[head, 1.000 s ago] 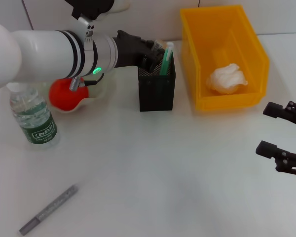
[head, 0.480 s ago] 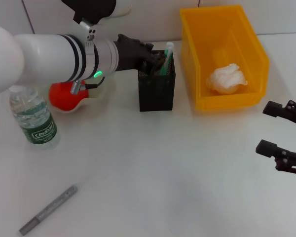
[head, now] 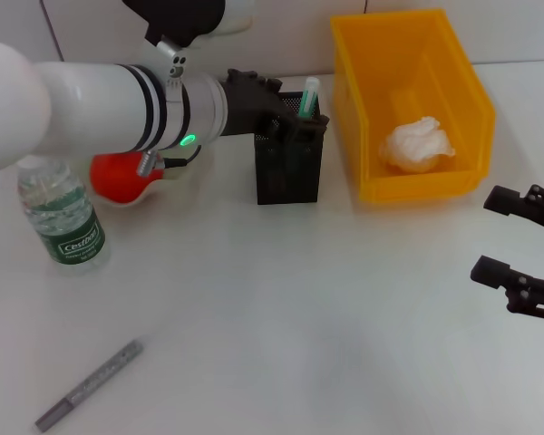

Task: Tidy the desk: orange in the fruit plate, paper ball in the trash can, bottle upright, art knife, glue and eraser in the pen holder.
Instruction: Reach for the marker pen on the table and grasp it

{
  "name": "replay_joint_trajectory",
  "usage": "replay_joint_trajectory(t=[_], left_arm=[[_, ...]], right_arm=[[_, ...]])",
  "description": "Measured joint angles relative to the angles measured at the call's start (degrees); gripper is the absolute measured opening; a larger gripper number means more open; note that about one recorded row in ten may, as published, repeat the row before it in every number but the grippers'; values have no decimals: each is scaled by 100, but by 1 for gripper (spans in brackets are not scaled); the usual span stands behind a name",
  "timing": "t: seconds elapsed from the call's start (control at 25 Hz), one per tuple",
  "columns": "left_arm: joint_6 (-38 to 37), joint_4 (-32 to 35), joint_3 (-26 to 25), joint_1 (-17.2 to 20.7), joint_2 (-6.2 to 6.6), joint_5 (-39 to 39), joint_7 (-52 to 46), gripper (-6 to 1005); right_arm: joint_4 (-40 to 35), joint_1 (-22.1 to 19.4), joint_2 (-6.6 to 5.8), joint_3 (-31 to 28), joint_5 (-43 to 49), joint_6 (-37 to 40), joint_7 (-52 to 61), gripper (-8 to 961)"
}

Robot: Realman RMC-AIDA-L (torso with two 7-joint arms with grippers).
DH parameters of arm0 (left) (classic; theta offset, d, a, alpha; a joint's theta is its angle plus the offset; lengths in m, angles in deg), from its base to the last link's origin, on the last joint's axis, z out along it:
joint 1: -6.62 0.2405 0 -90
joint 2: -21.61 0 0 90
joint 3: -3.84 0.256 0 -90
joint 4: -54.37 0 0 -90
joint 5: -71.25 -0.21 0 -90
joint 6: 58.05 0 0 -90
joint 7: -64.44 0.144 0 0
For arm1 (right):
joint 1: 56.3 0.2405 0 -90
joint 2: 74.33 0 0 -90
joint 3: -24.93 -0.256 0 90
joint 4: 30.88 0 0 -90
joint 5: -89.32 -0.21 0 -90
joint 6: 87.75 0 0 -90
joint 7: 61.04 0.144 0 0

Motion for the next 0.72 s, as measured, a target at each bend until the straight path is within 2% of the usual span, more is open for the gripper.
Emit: replay_joint_trajectory(t=[0.08, 0.36, 0.4, 0.48, 0.72], left_arm=[[-60, 36, 4, -18, 0, 13, 0, 813], [-111, 241, 83, -13, 0, 40, -1, 812], [-251, 598, 63, 27, 0, 31, -1, 812], [-301, 660, 35, 27, 2, 20, -2, 812], [-889, 876, -401, -12, 37, -82, -62, 812]], right_arm=[[5, -2, 0, 0, 0, -2, 1, 832], [27, -4, 0, 0, 0, -16, 0, 832], [27, -4, 0, 0, 0, -20, 0, 832], [27, -4, 0, 0, 0, -22, 0, 832], [42, -12, 5, -8, 1, -25, 0, 832]])
